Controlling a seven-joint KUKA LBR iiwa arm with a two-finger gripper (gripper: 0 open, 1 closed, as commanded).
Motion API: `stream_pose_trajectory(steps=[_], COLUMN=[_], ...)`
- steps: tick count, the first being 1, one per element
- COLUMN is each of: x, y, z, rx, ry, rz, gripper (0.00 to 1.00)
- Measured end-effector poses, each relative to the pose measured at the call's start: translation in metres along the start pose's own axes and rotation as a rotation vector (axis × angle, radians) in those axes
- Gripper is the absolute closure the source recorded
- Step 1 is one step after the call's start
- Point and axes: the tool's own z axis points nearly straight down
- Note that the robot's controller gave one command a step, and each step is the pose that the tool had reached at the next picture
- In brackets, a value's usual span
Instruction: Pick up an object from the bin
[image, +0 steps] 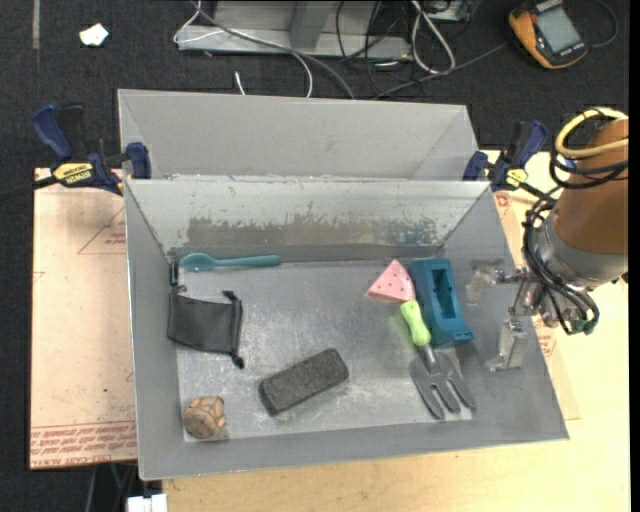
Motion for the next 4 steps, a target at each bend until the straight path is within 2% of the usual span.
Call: stream_pose_trajectory(steps=[1,2,3,4], x=[-0.002,-0.011,-0.003,-0.002], y=[0.001,0.078,0.108,0.15], z=[-0.003,0.041,0.064,0.135], rx=[0.001,0.001,0.003,0.0], ry=[-0.007,-0.008,-0.013,-0.013], rz=[-0.003,-0.011,0.094,-0.165], gripper=[0.0,0.0,0.0,0.0])
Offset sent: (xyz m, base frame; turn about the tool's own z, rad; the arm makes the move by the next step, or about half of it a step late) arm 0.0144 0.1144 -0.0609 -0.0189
